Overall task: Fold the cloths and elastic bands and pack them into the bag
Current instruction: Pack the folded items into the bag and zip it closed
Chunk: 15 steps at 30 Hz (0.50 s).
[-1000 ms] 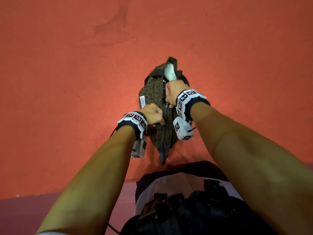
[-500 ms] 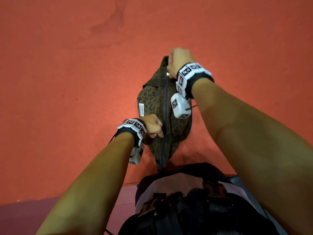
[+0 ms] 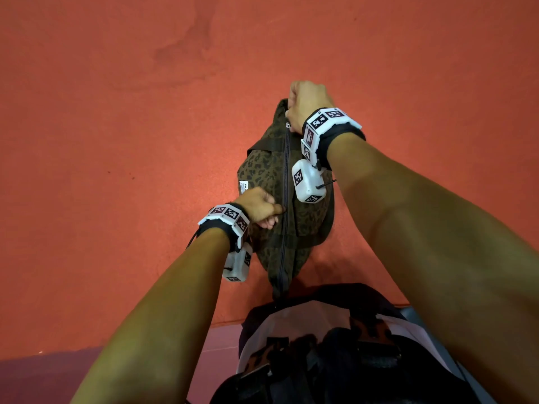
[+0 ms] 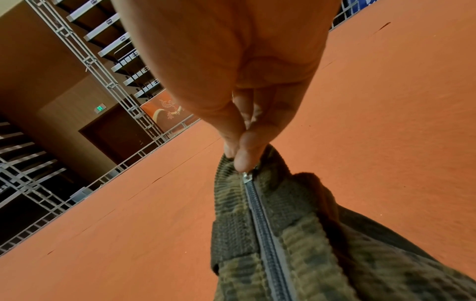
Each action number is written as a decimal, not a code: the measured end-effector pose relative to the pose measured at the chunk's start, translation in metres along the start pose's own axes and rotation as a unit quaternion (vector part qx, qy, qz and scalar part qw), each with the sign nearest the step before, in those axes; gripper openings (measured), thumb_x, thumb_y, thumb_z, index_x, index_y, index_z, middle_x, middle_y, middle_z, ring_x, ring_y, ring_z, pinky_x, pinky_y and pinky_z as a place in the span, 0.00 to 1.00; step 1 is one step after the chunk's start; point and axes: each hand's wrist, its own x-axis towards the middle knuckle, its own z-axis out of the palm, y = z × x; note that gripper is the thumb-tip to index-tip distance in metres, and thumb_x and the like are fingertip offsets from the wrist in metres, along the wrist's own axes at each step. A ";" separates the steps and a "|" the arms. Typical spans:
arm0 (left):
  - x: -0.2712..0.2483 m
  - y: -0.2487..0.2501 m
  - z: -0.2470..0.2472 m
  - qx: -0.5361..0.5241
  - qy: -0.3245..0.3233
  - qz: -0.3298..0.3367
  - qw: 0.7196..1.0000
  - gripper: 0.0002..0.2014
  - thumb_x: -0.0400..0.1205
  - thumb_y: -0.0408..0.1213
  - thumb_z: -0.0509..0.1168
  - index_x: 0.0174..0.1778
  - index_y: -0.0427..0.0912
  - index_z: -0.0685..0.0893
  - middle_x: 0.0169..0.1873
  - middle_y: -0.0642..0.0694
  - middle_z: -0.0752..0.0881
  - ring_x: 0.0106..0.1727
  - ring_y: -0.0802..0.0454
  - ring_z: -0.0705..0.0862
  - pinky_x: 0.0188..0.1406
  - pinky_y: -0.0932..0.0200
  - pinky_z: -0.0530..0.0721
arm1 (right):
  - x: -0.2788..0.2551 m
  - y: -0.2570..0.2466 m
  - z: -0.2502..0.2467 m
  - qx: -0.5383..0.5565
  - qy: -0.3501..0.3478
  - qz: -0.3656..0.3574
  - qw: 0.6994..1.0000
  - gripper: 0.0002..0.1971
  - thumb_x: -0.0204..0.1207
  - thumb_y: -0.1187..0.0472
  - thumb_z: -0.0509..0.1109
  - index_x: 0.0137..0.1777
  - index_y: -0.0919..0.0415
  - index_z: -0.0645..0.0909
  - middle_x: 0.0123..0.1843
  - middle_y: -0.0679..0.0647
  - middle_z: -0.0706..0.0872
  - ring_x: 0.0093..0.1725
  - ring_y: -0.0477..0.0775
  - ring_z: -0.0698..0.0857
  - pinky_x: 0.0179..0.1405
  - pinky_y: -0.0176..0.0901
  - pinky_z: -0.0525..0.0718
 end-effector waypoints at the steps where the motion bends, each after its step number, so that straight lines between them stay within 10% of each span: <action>1: 0.000 0.000 0.000 -0.001 -0.001 0.000 1.000 0.18 0.85 0.35 0.66 0.28 0.35 0.82 0.23 0.43 0.86 0.24 0.52 0.85 0.35 0.58 0.87 | 0.002 -0.001 -0.001 0.005 0.003 0.001 1.000 0.08 0.73 0.71 0.65 0.42 0.56 0.79 0.44 0.56 0.88 0.39 0.61 0.90 0.40 0.58 0.91; 11: 0.003 -0.003 -0.001 -0.036 0.029 0.014 0.999 0.21 0.85 0.41 0.66 0.25 0.37 0.82 0.23 0.42 0.86 0.23 0.52 0.84 0.31 0.59 0.86 | -0.031 0.025 0.007 -0.012 -0.050 0.031 0.998 0.19 0.75 0.47 0.76 0.56 0.58 0.76 0.49 0.55 0.83 0.44 0.58 0.82 0.38 0.46 0.78; 15: 0.000 -0.001 -0.002 -0.054 0.093 0.047 0.993 0.16 0.86 0.42 0.65 0.32 0.41 0.78 0.23 0.43 0.85 0.22 0.52 0.84 0.23 0.60 0.83 | -0.065 0.041 0.030 -0.050 -0.163 0.045 0.984 0.23 0.77 0.37 0.68 0.33 0.56 0.74 0.37 0.57 0.86 0.39 0.61 0.87 0.40 0.50 0.87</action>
